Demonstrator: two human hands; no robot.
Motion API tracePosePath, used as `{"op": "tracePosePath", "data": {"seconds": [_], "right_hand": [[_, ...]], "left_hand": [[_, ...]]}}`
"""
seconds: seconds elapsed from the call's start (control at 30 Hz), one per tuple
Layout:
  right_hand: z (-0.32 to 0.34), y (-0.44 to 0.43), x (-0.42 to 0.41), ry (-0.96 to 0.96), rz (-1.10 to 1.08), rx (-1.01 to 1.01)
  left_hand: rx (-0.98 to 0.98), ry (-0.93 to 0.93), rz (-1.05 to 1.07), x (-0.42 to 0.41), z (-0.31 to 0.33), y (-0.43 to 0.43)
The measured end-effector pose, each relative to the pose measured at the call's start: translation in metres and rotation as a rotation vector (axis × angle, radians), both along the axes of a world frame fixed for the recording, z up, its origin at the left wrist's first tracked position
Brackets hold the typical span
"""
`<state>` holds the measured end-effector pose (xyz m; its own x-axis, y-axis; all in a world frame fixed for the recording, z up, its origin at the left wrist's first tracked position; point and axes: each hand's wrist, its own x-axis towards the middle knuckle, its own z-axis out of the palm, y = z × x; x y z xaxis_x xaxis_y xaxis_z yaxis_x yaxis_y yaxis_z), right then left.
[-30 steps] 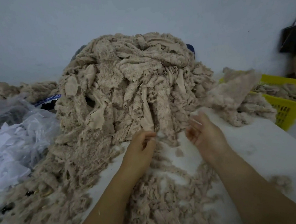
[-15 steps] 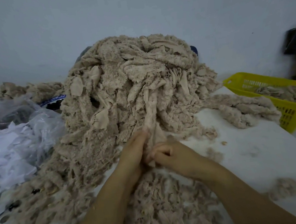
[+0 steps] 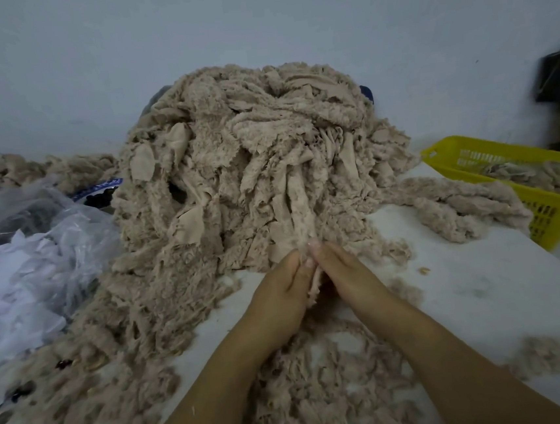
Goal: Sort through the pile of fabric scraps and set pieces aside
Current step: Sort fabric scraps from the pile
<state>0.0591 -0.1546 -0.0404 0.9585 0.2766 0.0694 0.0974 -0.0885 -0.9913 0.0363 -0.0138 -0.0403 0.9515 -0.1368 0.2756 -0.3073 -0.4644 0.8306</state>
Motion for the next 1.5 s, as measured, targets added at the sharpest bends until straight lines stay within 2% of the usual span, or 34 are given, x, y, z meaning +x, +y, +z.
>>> {"op": "tracePosePath", "data": {"seconds": [0.07, 0.13, 0.27, 0.33, 0.4, 0.43, 0.5, 0.57, 0.63, 0.7, 0.8, 0.87, 1.0, 1.1, 1.17, 1.23, 1.33, 1.4, 1.5], "right_hand": [[0.002, 0.001, 0.001, -0.053, -0.091, -0.130], [0.002, 0.000, 0.004, -0.058, -0.146, -0.171], [0.008, -0.004, 0.000, 0.161, -0.110, 0.204], [0.011, -0.005, 0.000, 0.240, -0.126, 0.287], [0.011, -0.004, 0.003, 0.265, -0.197, 0.287], [0.010, -0.005, 0.004, 0.200, -0.234, 0.190], [0.010, -0.006, 0.003, -0.082, -0.247, -0.142], [0.011, 0.001, -0.005, -0.349, -0.050, -0.371], [0.006, 0.012, -0.012, -0.530, 0.182, -0.574], [0.003, 0.022, -0.017, -0.666, 0.278, -0.746], [0.000, 0.020, -0.017, -0.665, 0.289, -0.802], [-0.001, 0.016, -0.016, -0.544, 0.287, -0.736], [0.004, 0.007, -0.015, -0.203, 0.049, -0.391], [0.008, -0.003, -0.007, -0.089, -0.195, -0.235], [0.006, -0.010, 0.001, -0.021, -0.322, -0.143], [0.001, -0.016, 0.006, -0.008, -0.414, -0.086], [-0.002, -0.015, 0.008, -0.115, -0.410, -0.078], [-0.001, -0.008, 0.007, -0.139, -0.327, -0.117], [-0.004, 0.001, 0.007, 0.008, -0.207, -0.100]], "left_hand": [[0.024, 0.041, -0.008, -0.001, 0.001, -0.003], [0.020, 0.096, -0.002, -0.002, 0.002, -0.003], [0.124, 0.120, -0.185, -0.009, 0.001, -0.009], [0.118, 0.144, -0.268, -0.013, 0.001, -0.011], [-0.048, 0.183, -0.219, -0.012, 0.002, -0.010], [-0.152, 0.192, -0.143, -0.009, 0.003, -0.008], [-0.330, 0.203, 0.035, -0.004, 0.004, -0.001], [-0.541, 0.305, 0.106, 0.001, 0.006, 0.006], [-0.790, 0.464, 0.018, 0.006, 0.008, 0.011], [-1.095, 0.553, -0.083, 0.010, 0.011, 0.016], [-1.537, 0.601, -0.105, 0.016, 0.014, 0.025], [-1.620, 0.565, -0.043, 0.019, 0.014, 0.029], [-1.279, 0.432, 0.044, 0.016, 0.016, 0.026], [-1.134, 0.335, 0.043, 0.011, 0.018, 0.020], [-1.116, 0.293, 0.110, 0.009, 0.018, 0.021], [-1.014, 0.263, 0.210, 0.009, 0.017, 0.023], [-0.601, 0.158, 0.273, 0.006, 0.012, 0.021], [-0.293, 0.034, 0.174, 0.003, 0.010, 0.012], [0.005, -0.008, -0.017, -0.002, 0.004, -0.003]]}}
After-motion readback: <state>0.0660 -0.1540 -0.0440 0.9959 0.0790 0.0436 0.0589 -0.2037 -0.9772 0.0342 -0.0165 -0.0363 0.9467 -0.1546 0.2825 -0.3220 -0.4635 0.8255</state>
